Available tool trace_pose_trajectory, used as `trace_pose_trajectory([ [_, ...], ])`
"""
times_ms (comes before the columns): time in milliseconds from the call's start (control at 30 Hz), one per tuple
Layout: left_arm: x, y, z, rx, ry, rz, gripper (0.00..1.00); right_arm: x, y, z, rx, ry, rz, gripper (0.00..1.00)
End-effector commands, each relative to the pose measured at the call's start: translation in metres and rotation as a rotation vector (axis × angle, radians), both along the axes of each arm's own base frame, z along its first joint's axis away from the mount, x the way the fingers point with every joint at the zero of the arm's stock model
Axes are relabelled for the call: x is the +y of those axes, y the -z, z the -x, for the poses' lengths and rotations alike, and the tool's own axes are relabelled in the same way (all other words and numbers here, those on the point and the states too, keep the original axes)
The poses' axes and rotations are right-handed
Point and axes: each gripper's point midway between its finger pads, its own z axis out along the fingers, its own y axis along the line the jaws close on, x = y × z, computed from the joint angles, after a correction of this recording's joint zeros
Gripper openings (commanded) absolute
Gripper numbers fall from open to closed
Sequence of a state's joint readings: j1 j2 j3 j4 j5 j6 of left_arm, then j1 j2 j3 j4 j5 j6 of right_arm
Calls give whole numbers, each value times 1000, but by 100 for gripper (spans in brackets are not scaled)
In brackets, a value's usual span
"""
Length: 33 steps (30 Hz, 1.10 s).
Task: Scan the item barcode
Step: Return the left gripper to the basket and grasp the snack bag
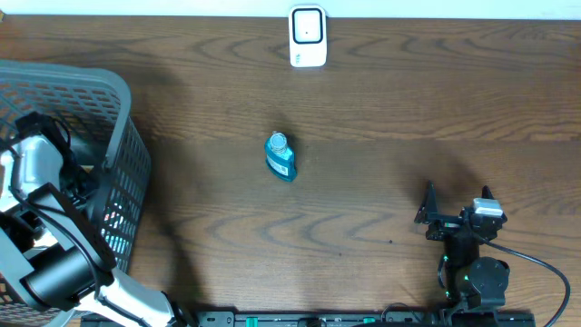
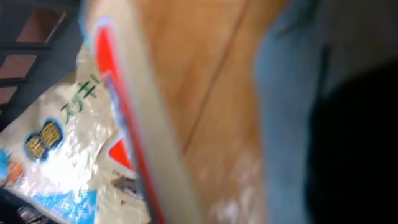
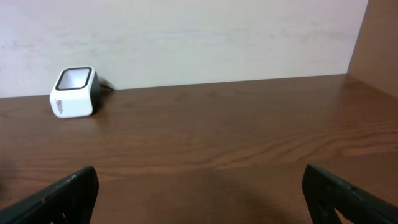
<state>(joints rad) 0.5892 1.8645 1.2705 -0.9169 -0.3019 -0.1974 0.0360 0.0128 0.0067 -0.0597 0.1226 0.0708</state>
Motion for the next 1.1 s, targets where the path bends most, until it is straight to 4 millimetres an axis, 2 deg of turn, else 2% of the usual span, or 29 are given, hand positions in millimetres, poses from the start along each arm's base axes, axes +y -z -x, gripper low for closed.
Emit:
trace_pose_trajectory([
  [0,10,-43,-20,-118,-1,-47,8,3,1,0,2,-13,9,99],
  [167,14,-115,-26,-291,1,-163,8,3,1,0,2,-13,9,99],
  [367,5,-197,-12,-514,-5,-310,7,3,1,0,2,-13,9,99],
  [467,-2,-232,-3,-634,-43,-374,7,3,1,0,2,-13,9,99],
  [567,-7,-254,5,-718,-75,-411,7,3,1,0,2,-13,9,99],
  [600,-11,-257,8,-734,-77,-407,40,3,1,0,2,-13,9,99],
  [633,-13,-254,8,-729,-72,-390,61,3,1,0,2,-13,9,99],
  [667,-15,-247,7,-714,-70,-372,75,3,1,0,2,-13,9,99],
  [733,-16,-232,8,-667,-72,-343,90,3,1,0,2,-13,9,99],
  [833,-18,-196,6,-580,-68,-262,100,3,1,0,2,-13,9,99],
  [1000,-52,-132,-30,-508,151,72,98,3,1,0,2,-13,9,99],
  [1067,-55,-112,-35,-465,170,136,98,3,1,0,2,-13,9,99],
])
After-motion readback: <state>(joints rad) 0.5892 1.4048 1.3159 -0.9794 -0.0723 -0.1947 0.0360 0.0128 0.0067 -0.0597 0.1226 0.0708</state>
